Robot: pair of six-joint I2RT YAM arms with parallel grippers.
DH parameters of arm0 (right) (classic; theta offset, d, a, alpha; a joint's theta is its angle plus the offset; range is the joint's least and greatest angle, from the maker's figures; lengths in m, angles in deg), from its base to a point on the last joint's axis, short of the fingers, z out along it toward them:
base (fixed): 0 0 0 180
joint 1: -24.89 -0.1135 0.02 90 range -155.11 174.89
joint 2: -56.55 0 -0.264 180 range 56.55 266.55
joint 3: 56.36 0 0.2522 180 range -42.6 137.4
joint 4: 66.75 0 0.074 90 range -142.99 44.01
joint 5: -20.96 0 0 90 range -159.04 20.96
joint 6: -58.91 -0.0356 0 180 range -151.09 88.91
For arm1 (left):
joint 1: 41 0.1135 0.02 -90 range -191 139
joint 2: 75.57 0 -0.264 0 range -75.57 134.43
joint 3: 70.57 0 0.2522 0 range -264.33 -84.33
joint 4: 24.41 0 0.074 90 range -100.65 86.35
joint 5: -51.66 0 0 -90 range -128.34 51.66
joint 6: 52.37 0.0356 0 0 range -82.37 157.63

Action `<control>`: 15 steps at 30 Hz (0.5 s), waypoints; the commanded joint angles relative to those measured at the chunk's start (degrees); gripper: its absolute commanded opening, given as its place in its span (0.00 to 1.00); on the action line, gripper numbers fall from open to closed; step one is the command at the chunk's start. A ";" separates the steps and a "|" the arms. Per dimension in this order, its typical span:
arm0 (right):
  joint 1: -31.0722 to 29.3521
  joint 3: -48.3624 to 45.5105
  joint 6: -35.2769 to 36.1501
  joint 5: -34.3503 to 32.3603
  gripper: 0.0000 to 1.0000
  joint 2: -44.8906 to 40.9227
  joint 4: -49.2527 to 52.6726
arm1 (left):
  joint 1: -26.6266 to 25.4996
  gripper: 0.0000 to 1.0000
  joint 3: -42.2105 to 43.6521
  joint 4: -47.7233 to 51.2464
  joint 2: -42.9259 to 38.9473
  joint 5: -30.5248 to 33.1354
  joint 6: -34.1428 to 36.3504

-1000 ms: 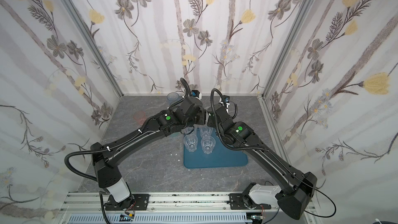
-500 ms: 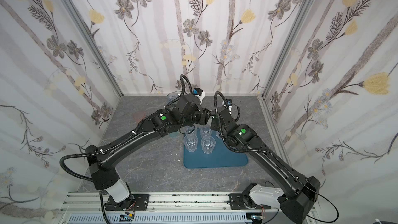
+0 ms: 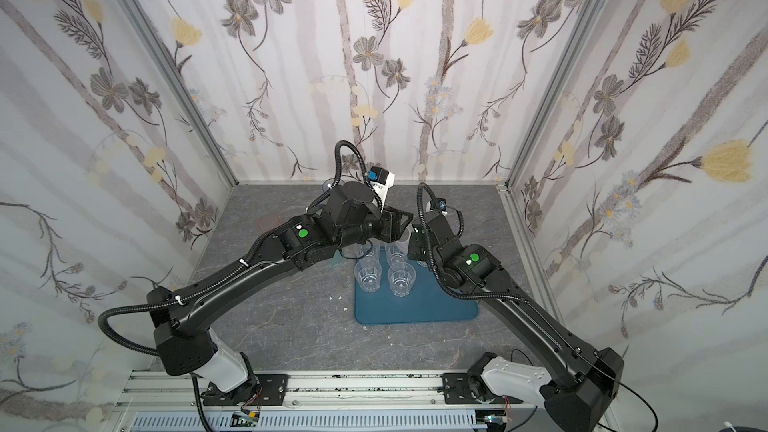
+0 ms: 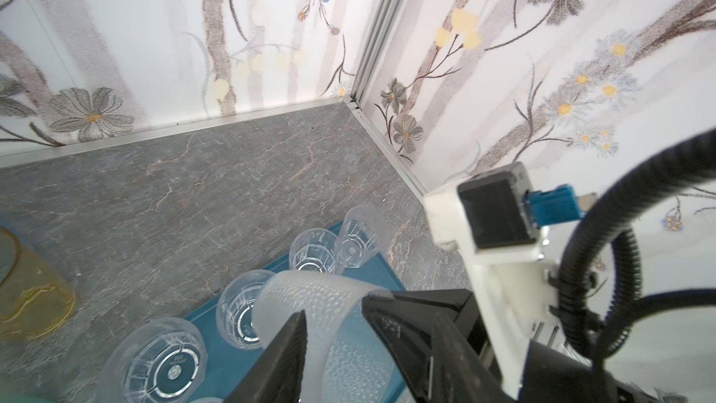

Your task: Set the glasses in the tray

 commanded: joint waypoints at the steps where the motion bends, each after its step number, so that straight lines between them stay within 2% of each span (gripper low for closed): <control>1: 0.06 0.46 -0.98 0.44 0.00 0.68 -1.19 | 0.08 0.55 1.03 -3.48 -0.94 -1.45 0.49; 5: 1.55 0.38 1.47 0.76 0.00 -0.52 1.28 | 0.23 0.59 5.10 -4.44 -4.53 2.85 3.05; 9: 4.71 -0.60 5.25 4.10 0.00 -2.14 7.17 | 1.78 0.65 14.18 -6.61 -9.44 7.94 5.30; 15: 8.16 -4.23 7.89 7.35 0.00 -6.48 16.00 | 3.40 0.66 27.74 -10.92 -15.89 11.95 3.99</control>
